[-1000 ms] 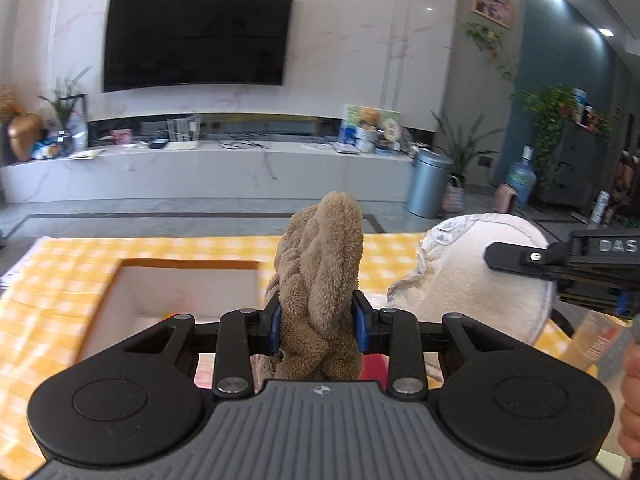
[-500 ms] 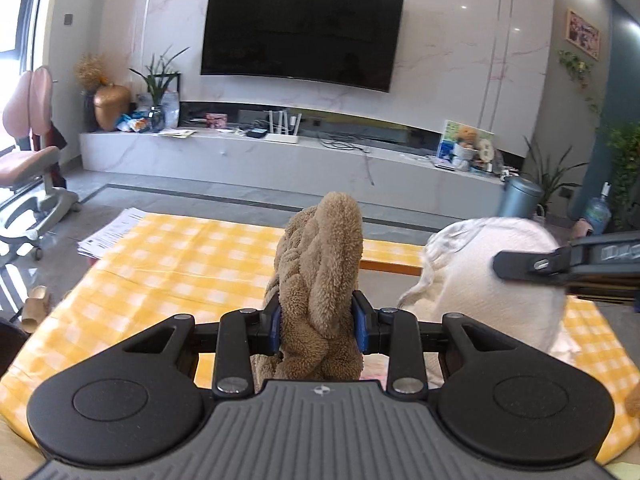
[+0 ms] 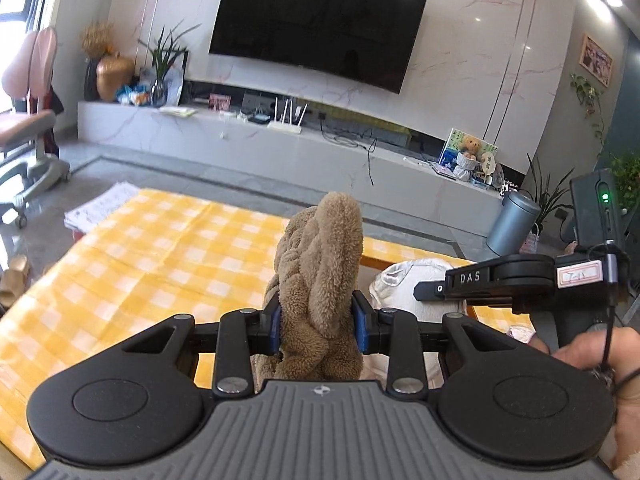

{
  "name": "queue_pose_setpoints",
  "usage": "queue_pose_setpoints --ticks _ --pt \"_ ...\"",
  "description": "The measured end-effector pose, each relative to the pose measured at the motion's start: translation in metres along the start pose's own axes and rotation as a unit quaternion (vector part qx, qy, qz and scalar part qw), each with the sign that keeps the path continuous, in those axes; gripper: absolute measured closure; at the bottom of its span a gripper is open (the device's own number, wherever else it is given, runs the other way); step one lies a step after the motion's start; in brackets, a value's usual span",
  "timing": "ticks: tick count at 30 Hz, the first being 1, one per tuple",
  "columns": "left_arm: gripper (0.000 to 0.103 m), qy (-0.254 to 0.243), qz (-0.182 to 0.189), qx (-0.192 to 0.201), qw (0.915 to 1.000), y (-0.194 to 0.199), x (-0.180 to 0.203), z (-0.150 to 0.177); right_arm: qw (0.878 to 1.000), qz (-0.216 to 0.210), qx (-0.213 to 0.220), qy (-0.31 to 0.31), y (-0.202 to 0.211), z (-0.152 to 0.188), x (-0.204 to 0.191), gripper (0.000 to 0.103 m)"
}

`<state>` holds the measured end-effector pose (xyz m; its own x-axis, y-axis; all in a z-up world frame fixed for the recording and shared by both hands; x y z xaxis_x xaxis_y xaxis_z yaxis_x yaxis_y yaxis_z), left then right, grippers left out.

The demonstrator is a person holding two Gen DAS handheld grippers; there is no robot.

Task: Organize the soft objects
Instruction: 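Carry both items over the box and open the right tool to drop the pad, then lower the brown plush into the box and open the left tool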

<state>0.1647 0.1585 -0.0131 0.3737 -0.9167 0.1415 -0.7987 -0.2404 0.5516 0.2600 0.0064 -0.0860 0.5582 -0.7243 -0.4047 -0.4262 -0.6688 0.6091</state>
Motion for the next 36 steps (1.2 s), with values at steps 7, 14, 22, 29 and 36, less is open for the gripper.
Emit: queue_pose_setpoints --ticks 7,14,22,29,36 --pt "0.065 0.005 -0.005 -0.013 0.9999 -0.002 -0.002 0.004 0.993 0.08 -0.066 0.062 -0.032 0.023 0.02 0.099" --pt "0.065 0.003 -0.014 -0.018 0.9997 -0.005 -0.007 0.005 0.972 0.175 -0.039 0.152 -0.023 0.02 0.021 0.05" --pt "0.065 -0.018 0.022 -0.034 0.999 -0.003 0.005 0.011 0.969 0.178 0.023 0.172 0.03 0.0 0.003 0.028" --pt "0.065 -0.038 0.119 -0.114 0.9855 -0.008 0.034 0.04 0.982 0.137 0.067 0.114 0.092 0.011 0.009 0.024" --pt "0.065 -0.037 0.064 -0.086 0.9935 -0.029 0.034 0.027 0.989 0.104 0.084 0.069 0.103 0.035 0.023 0.024"
Point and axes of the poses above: each gripper's, at about its wrist camera, not at the fingertips, and y roughly against the way its jaws point, x to its right, z to its underside, the point moved 9 cm from there along -y, roughly the way its jaws point, and after that the axes turned 10 degrees about -z, right-handed, at the moved point
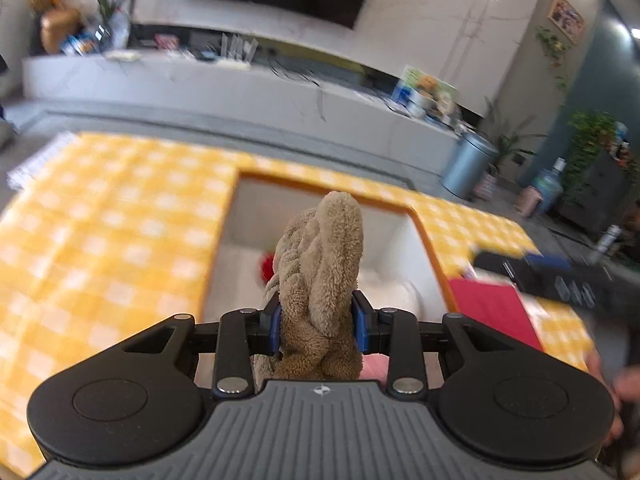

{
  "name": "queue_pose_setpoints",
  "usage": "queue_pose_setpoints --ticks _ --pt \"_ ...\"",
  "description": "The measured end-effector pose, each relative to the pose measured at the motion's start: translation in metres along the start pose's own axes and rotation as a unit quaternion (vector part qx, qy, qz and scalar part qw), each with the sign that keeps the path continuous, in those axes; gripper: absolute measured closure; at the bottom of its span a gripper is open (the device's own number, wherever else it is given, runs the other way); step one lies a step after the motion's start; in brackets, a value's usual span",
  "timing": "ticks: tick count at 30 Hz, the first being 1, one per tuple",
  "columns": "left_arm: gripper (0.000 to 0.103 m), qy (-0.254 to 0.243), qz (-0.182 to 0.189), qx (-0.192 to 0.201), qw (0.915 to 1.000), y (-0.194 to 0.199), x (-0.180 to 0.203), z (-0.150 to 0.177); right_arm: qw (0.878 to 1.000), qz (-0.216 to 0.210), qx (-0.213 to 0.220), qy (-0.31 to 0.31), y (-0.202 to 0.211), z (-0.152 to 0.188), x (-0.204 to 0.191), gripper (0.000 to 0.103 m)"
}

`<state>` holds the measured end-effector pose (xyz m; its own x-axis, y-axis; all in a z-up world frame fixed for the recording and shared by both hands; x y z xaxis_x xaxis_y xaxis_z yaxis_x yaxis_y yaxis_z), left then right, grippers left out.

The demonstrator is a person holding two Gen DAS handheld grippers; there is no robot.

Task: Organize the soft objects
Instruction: 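Lower the brown plush into the box and open the left tool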

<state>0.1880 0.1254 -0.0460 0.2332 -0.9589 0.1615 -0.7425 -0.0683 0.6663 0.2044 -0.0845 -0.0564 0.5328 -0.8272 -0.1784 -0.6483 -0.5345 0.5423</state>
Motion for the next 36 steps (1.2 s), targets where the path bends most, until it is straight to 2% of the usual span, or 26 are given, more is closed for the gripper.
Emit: queue_pose_setpoints --ticks 3,6,8,10,13,17,19,20,22,28,36 --pt "0.065 -0.003 -0.009 -0.002 0.9999 -0.02 0.0 -0.015 1.0 -0.009 0.005 -0.009 -0.002 0.007 0.004 0.025" --pt "0.065 0.004 -0.015 -0.021 0.9997 -0.047 -0.001 -0.018 1.0 -0.018 0.011 -0.015 -0.003 0.011 0.008 0.026" --pt "0.065 0.01 -0.001 -0.048 0.9988 -0.063 -0.001 -0.012 1.0 -0.022 0.01 -0.018 -0.004 0.013 0.012 0.026" --pt "0.065 0.036 0.021 -0.066 0.9969 -0.078 -0.006 -0.008 0.999 -0.027 0.015 -0.026 -0.003 0.015 0.016 0.026" --pt "0.067 0.031 0.021 -0.066 0.9971 -0.085 -0.004 -0.004 0.998 -0.038 0.02 -0.046 -0.005 0.019 0.023 0.027" --pt "0.064 -0.004 -0.026 -0.042 0.9988 -0.08 0.002 -0.004 0.997 -0.041 0.017 -0.057 -0.01 0.025 0.026 0.028" --pt "0.05 -0.033 -0.062 -0.022 0.9973 -0.074 0.006 -0.005 0.998 -0.036 0.017 -0.058 -0.012 0.026 0.029 0.028" --pt "0.039 -0.047 -0.084 -0.002 0.9953 -0.068 0.007 -0.007 0.997 -0.036 0.017 -0.061 -0.012 0.027 0.029 0.028" --pt "0.036 -0.068 -0.113 0.036 0.9907 -0.056 0.01 -0.011 0.997 -0.039 0.017 -0.069 -0.011 0.027 0.03 0.028" --pt "0.032 -0.02 -0.108 0.051 0.9927 -0.027 0.006 -0.018 0.997 -0.04 0.025 -0.066 -0.002 0.023 0.028 0.028" --pt "0.032 -0.021 -0.116 0.071 0.9905 -0.004 0.008 -0.031 0.997 -0.038 0.035 -0.055 0.011 0.021 0.023 0.028"
Point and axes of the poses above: each gripper's, at about its wrist camera, not at the fingertips, and y roughly against the way its jaws point, x to its right, z to its underside, the point moved 9 cm from there along -y, roughly the way its jaws point, and after that the axes turned 10 degrees about -z, right-handed, at the moved point
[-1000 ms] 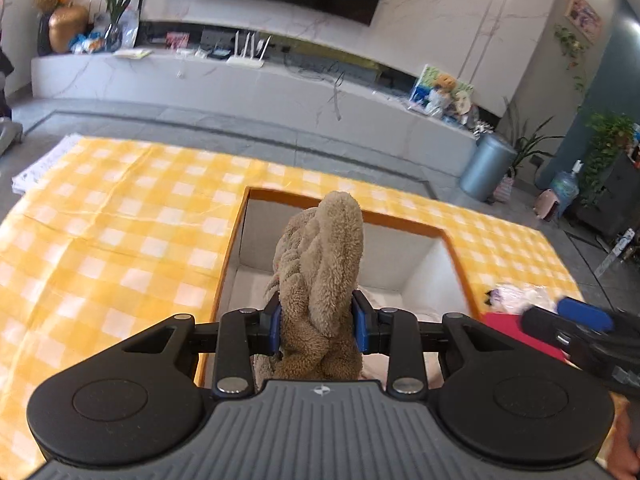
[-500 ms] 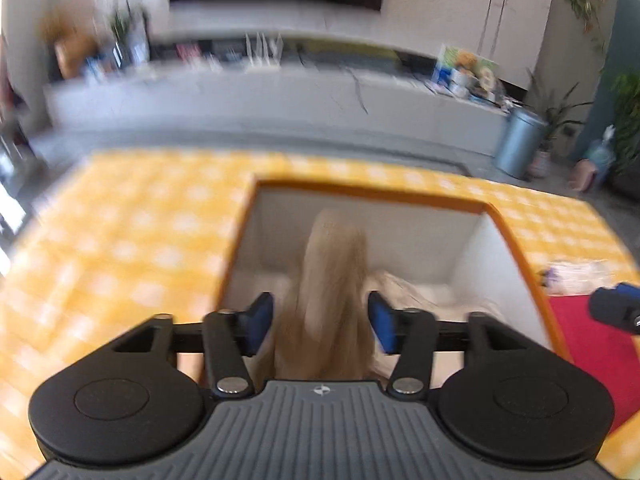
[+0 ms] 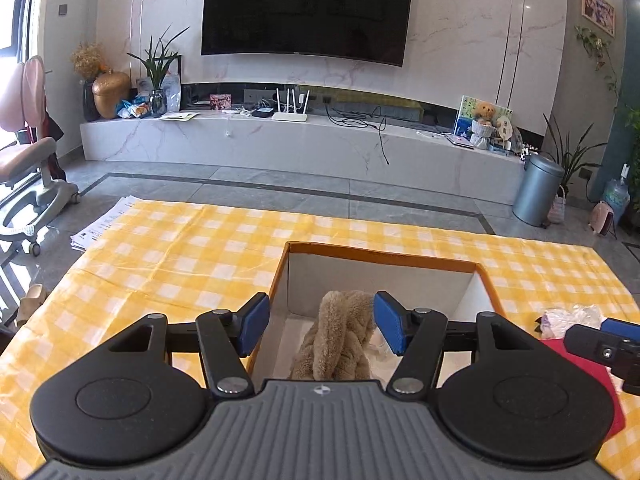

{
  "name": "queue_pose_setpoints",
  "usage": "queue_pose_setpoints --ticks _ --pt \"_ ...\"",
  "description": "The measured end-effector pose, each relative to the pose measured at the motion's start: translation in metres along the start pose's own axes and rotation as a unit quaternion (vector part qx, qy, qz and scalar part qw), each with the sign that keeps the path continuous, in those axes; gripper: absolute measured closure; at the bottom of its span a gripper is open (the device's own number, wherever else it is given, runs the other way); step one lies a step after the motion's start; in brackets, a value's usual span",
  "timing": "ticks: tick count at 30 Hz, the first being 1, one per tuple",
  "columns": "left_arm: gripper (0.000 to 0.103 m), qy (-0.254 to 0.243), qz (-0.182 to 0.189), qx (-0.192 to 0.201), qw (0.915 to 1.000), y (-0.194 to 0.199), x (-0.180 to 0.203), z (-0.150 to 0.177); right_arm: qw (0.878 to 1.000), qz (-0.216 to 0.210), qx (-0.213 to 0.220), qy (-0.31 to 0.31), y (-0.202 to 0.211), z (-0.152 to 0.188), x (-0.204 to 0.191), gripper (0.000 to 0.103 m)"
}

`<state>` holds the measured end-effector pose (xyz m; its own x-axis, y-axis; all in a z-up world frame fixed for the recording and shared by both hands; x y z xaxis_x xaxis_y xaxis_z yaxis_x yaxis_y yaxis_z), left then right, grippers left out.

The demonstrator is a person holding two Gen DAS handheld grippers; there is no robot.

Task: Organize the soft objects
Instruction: 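Lower the brown plush into the box and open the left tool, then move both open tools back to the white tissue and plastic bag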

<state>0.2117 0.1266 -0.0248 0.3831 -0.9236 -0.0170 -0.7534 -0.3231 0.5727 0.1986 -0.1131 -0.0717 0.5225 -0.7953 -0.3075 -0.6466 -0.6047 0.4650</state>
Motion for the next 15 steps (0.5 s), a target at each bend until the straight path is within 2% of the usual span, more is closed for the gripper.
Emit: queue_pose_setpoints --ticks 6,8,11,15 --pt "0.03 -0.025 -0.024 0.008 0.9994 0.015 0.002 0.001 1.0 0.011 0.01 0.019 0.017 -0.005 -0.006 0.028" --pt "0.03 -0.014 -0.016 0.0 0.9998 0.02 0.002 0.002 1.0 0.021 0.009 0.02 0.022 -0.007 -0.007 0.028" --pt "0.022 0.001 0.002 -0.001 1.0 0.028 0.003 0.001 0.999 0.041 0.007 0.029 0.029 -0.01 -0.007 0.028" --pt "0.017 0.01 0.003 0.009 0.9999 0.041 0.005 0.0 0.997 0.06 0.012 0.047 0.043 -0.016 -0.01 0.028"
Point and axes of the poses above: each gripper's, at about its wrist camera, not at the fingertips, and y roughly against the way its jaws point, x to its right, z to its underside, the point moved 9 cm from there along -y, roughly the way its jaws point, and after that the axes turned 10 degrees about -z, right-handed, at the moved point
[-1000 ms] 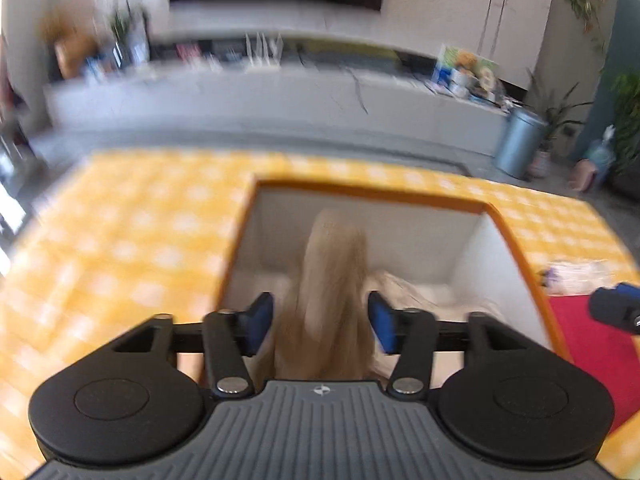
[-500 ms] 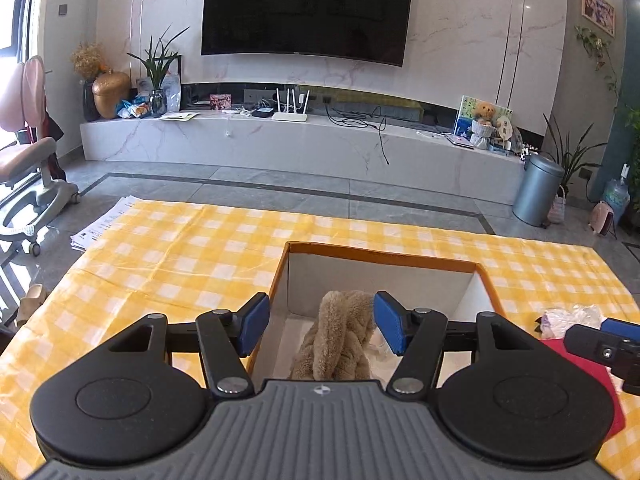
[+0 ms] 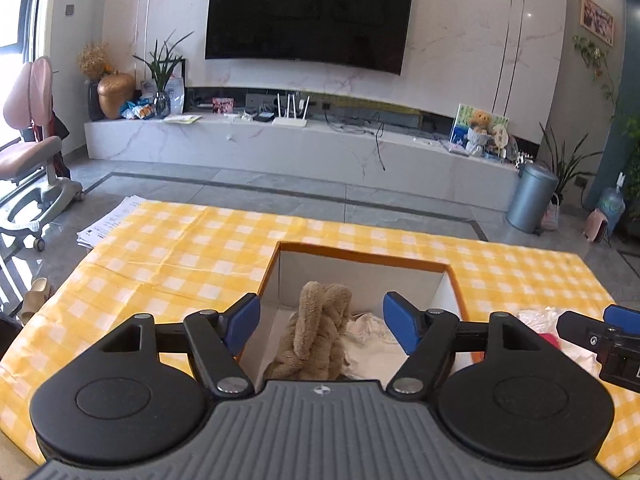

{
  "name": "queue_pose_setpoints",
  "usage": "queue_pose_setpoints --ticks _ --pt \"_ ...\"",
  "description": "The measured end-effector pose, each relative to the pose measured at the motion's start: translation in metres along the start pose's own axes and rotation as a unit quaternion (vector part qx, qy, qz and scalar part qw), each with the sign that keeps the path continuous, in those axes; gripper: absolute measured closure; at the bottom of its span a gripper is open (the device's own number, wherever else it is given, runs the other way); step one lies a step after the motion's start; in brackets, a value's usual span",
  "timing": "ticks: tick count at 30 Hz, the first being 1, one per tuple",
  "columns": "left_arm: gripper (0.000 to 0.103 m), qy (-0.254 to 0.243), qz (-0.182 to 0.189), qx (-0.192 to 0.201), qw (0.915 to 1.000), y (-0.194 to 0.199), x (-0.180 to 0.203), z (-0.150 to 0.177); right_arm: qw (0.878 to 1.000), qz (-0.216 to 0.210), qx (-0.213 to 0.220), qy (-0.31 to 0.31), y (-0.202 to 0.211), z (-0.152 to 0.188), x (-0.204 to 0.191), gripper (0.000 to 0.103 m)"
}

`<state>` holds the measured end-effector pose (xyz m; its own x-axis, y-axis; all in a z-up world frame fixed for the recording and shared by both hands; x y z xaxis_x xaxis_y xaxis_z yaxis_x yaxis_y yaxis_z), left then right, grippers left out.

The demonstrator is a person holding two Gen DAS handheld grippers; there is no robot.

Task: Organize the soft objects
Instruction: 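Move both open tools back to the white tissue and plastic bag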

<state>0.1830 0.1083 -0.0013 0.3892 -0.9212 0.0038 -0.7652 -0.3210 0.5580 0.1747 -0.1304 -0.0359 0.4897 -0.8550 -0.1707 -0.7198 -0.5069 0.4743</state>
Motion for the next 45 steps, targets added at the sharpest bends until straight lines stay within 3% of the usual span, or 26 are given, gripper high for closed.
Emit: queue_pose_setpoints --ticks 4,10,16,21,25,30,36,39,45 --pt "0.015 -0.023 0.016 0.023 0.9993 0.019 0.011 0.002 1.0 0.016 0.008 0.006 0.018 -0.007 0.005 0.028" --pt "0.014 -0.045 0.057 0.027 0.997 0.05 0.043 0.004 0.998 0.042 0.029 0.022 0.049 -0.014 0.029 0.028" --pt "0.014 -0.066 0.079 0.026 0.9943 0.079 0.085 0.01 0.991 0.096 0.086 -0.029 0.086 -0.018 0.091 0.028" --pt "0.011 -0.07 0.106 0.014 0.9917 0.097 0.121 0.022 0.982 0.154 0.101 -0.041 0.105 -0.016 0.14 0.028" --pt "0.011 -0.061 0.105 0.025 0.9923 0.102 0.147 0.031 0.977 0.172 0.101 -0.077 0.108 -0.009 0.18 0.026" --pt "0.011 -0.1 0.101 0.071 0.9873 0.104 0.186 0.042 0.978 0.166 0.063 -0.112 0.088 0.011 0.217 0.026" --pt "0.011 -0.198 0.11 0.106 0.9682 0.101 0.247 0.074 0.978 0.123 0.012 -0.17 0.041 0.044 0.252 0.023" --pt "0.01 -0.231 0.096 0.101 0.963 0.086 0.27 0.089 0.976 0.102 -0.022 -0.193 0.005 0.059 0.263 0.022" --pt "0.01 -0.217 0.081 0.04 0.972 0.046 0.28 0.101 0.973 0.102 -0.07 -0.195 -0.05 0.076 0.273 0.013"
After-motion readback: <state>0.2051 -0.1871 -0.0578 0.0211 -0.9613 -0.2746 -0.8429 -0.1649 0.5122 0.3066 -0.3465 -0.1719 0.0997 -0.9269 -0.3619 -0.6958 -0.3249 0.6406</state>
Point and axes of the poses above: each gripper's, at about its wrist camera, not at the fingertips, and y roughly against the way its jaws point, x to its right, z to its underside, the point moved 9 cm from there along -y, roughly the way its jaws point, and after that the axes turned 10 degrees about -z, right-handed, at the moved point
